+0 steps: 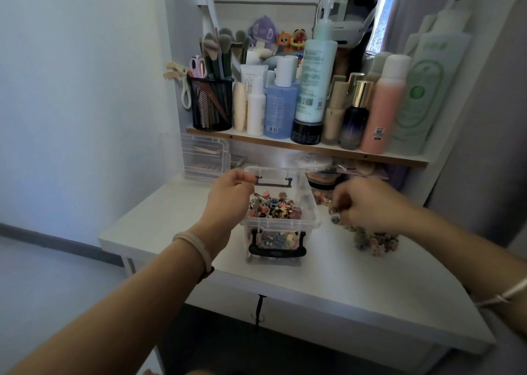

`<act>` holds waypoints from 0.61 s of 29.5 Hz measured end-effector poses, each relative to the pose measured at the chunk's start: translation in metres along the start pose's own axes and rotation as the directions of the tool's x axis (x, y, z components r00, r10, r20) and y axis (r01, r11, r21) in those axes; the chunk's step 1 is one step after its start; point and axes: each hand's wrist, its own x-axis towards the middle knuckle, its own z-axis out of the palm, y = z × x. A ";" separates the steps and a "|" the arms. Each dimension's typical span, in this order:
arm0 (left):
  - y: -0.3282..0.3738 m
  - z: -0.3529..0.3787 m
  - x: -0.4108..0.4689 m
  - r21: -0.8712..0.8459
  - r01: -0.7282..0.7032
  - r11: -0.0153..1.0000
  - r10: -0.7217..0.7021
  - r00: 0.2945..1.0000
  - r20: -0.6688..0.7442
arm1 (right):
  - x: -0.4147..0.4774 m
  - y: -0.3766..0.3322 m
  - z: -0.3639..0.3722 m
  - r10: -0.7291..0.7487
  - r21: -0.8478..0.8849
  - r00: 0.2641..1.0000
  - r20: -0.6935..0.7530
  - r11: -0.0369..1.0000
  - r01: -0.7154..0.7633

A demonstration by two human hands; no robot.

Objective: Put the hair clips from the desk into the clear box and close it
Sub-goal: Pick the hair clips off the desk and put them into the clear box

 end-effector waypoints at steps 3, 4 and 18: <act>-0.001 0.000 0.000 0.001 0.002 1.000 -0.002 1.000 0.002 | 0.005 -0.015 -0.022 -0.029 0.191 0.960 -0.279 0.978 0.085; 0.000 0.000 0.000 0.001 0.003 1.000 -0.003 1.000 0.003 | 0.006 -0.022 -0.028 -0.062 0.246 0.939 -0.338 0.957 0.152; 0.002 0.003 0.000 -0.032 0.015 0.999 -0.015 1.000 0.011 | 0.014 0.014 -0.017 0.049 0.138 0.999 0.018 0.989 -0.051</act>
